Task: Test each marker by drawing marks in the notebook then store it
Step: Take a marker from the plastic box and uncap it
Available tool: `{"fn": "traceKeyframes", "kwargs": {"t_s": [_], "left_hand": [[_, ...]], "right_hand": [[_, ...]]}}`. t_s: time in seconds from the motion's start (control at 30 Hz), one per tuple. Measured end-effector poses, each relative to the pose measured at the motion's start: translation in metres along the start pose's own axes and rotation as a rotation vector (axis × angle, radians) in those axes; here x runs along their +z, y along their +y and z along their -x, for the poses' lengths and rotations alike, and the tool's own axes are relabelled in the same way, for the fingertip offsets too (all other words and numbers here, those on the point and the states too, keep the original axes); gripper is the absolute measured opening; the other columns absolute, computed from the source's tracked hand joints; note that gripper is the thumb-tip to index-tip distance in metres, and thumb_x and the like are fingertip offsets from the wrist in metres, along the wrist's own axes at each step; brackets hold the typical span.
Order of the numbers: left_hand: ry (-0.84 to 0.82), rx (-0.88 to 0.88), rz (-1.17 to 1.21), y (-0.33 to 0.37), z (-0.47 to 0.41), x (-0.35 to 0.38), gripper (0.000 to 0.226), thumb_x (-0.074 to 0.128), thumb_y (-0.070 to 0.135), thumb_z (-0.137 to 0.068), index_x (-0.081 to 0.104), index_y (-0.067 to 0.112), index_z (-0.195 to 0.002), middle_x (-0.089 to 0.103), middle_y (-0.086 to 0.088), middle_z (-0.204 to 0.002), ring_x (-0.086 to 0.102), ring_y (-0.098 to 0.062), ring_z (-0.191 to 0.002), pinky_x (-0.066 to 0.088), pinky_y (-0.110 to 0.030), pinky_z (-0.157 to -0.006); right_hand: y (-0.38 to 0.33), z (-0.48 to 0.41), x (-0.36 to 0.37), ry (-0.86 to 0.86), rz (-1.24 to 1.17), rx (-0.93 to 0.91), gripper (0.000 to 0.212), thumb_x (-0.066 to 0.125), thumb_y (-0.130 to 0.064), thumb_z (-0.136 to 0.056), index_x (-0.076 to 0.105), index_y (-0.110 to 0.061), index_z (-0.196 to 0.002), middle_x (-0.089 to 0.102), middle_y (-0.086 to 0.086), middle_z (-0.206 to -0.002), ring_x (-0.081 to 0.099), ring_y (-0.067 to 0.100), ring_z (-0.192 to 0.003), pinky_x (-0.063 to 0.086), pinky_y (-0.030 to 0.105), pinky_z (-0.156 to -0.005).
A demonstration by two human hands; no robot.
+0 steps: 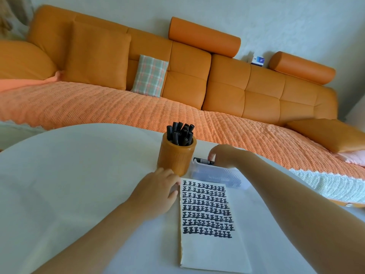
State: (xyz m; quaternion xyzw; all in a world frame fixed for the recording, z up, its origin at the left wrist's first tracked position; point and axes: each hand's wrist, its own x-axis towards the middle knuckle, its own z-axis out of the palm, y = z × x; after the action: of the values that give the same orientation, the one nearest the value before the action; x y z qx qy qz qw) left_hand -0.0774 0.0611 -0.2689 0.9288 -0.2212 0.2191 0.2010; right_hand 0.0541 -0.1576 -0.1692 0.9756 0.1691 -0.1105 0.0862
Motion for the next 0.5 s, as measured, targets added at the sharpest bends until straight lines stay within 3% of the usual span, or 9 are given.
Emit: {"fn": "traceKeyframes", "kwargs": {"t_s": [0.2, 0.33, 0.5], "left_hand": [[0.010, 0.002, -0.006, 0.000, 0.001, 0.002, 0.021, 0.050, 0.037, -0.095, 0.056, 0.029, -0.114, 0.060, 0.012, -0.116, 0.053, -0.009, -0.101, 0.046, -0.021, -0.085], [-0.004, -0.006, 0.001, 0.000, -0.001, 0.002, 0.022, 0.048, 0.037, -0.096, 0.055, 0.029, -0.115, 0.059, 0.012, -0.116, 0.052, -0.009, -0.101, 0.045, -0.020, -0.085], [-0.070, 0.001, 0.004, -0.001, -0.006, -0.004, 0.015, 0.047, 0.034, -0.095, 0.054, 0.031, -0.107, 0.058, 0.014, -0.105, 0.048, -0.007, -0.094, 0.040, -0.017, -0.074]], "right_hand": [[-0.004, -0.005, 0.003, 0.025, -0.024, -0.051, 0.035, 0.048, -0.001, -0.089, 0.069, -0.019, -0.110, 0.067, 0.000, -0.114, 0.060, 0.021, -0.105, 0.049, 0.030, -0.088], [-0.002, 0.003, -0.004, 0.047, -0.001, -0.045, 0.029, 0.057, -0.016, -0.091, 0.070, -0.022, -0.116, 0.067, -0.002, -0.116, 0.061, 0.021, -0.107, 0.050, 0.033, -0.093], [-0.002, 0.035, -0.014, 0.259, -0.200, 0.039, 0.030, 0.049, -0.023, -0.091, 0.071, -0.027, -0.112, 0.068, -0.007, -0.099, 0.066, 0.015, -0.077, 0.061, 0.038, -0.070]]}}
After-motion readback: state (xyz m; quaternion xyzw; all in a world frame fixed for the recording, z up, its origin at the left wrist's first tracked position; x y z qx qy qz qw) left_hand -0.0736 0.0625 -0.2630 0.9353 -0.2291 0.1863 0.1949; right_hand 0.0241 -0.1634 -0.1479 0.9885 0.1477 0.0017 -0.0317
